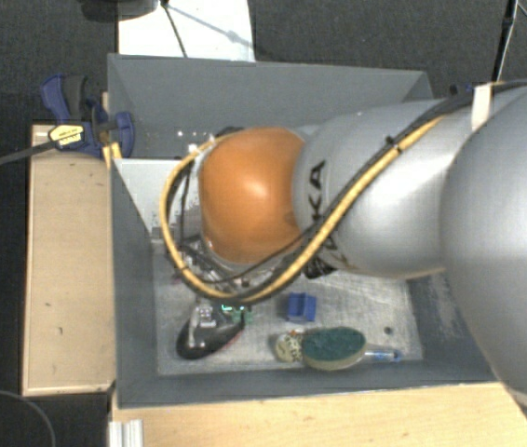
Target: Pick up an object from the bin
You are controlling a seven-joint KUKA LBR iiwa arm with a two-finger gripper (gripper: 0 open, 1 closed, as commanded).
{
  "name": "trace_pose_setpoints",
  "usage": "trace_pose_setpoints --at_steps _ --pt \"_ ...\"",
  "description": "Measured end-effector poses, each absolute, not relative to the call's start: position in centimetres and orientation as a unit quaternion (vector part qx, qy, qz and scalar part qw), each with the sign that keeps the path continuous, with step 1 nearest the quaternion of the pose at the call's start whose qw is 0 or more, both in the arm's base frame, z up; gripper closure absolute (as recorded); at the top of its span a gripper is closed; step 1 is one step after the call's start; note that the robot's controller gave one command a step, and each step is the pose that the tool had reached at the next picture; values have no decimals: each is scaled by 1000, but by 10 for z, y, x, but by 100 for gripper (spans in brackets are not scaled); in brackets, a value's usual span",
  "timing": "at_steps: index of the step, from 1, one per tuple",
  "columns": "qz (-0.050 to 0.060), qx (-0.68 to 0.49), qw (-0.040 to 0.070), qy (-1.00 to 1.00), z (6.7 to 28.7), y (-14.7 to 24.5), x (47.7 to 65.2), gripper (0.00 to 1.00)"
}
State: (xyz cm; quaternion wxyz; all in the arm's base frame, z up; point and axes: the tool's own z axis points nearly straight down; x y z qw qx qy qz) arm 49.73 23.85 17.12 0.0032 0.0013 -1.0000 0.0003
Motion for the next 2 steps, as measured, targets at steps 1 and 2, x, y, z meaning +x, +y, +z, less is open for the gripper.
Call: trace_pose_setpoints --at_steps 1,2 --pt "0 289 -2 -957 71 203 504 0" --pt "-1 355 -2 -935 101 195 508 0"
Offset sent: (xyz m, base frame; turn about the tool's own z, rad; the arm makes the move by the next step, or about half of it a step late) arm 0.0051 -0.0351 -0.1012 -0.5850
